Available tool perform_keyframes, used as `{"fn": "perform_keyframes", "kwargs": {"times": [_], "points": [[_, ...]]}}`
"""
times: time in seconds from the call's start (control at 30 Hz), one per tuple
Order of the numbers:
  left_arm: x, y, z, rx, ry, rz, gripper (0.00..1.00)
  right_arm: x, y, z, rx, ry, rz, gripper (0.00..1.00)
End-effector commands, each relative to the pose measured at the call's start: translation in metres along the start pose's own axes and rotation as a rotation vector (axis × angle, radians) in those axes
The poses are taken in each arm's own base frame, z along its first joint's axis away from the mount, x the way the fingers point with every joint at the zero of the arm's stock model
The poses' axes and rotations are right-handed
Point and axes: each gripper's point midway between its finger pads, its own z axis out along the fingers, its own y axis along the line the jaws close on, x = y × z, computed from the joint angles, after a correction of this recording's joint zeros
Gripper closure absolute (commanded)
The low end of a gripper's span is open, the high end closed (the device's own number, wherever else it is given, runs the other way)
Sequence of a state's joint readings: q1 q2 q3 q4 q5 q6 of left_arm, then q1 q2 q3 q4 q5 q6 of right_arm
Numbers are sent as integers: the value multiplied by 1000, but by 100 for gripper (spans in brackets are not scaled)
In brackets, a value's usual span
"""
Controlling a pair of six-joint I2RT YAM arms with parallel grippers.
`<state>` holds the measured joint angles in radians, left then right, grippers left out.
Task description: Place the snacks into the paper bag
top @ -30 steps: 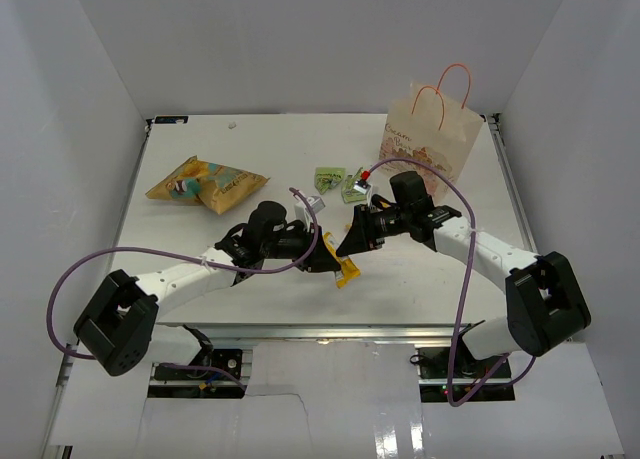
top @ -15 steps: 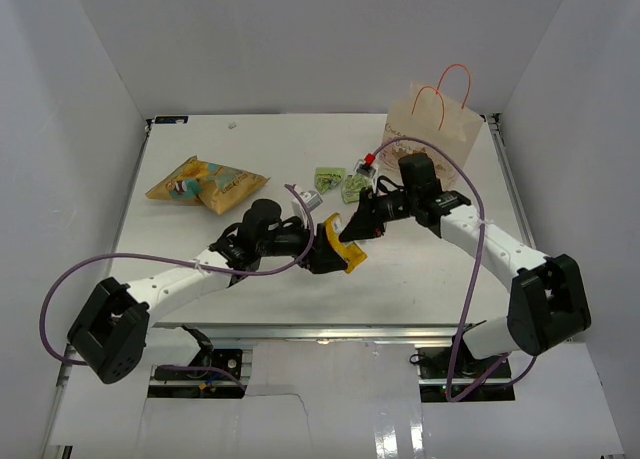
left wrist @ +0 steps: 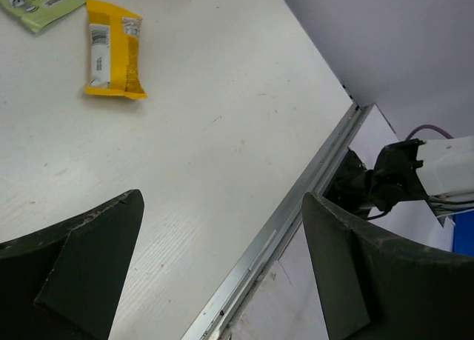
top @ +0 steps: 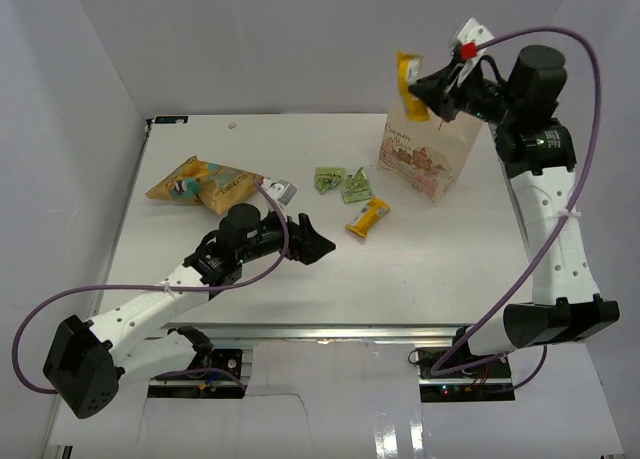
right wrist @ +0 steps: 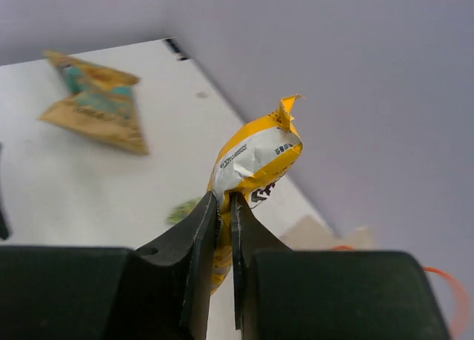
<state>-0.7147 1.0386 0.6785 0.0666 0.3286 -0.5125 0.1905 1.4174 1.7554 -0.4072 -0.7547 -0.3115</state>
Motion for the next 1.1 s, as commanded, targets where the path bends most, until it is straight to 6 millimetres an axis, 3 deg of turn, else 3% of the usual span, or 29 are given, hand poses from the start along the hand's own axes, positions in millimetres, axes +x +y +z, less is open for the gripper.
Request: {"fn": "perform_keyframes", "kwargs": {"times": [0.0,0.07,0.1,0.17,0.23,0.4,0.47,0.6,0.63,0.73,0.77,0.8,0.9,1.0,1.07], "points": [[6,20,-5,-99,-10,-33,2,-30,-71,-20,253,-12,-173,92],[6,23,-5,-114,-14,-39,2,-30,-94,-27,316,-5,-179,92],[6,26,-6,-137,-17,-43,2,-27,-114,-31,371,9,-183,92],[5,29,-7,-153,-24,-52,2,-21,-132,-35,415,25,-189,92],[5,31,-8,-164,-32,-57,2,-1,-152,-36,448,66,-193,92],[9,32,-6,-163,-24,-78,2,49,-176,-24,464,167,-188,91],[10,31,-5,-156,-17,-79,2,66,-187,-33,486,199,-176,91],[10,31,-5,-157,-16,-82,2,102,-179,-27,432,249,-138,83],[10,31,-5,-159,-16,-83,2,102,-174,-27,411,248,-137,63],[10,35,-5,-177,-18,-87,2,100,-162,-33,398,255,-115,31],[9,36,-5,-187,-26,-89,2,97,-156,-37,393,252,-84,29],[8,37,-5,-191,-28,-91,2,76,-147,-41,366,214,-94,28],[13,41,-7,-214,-15,-100,2,46,-125,-50,326,164,-107,25],[12,44,-6,-229,-14,-104,2,25,-99,-58,263,122,-188,25],[13,45,-6,-236,-11,-103,2,31,-87,-59,215,123,-274,25]]}}
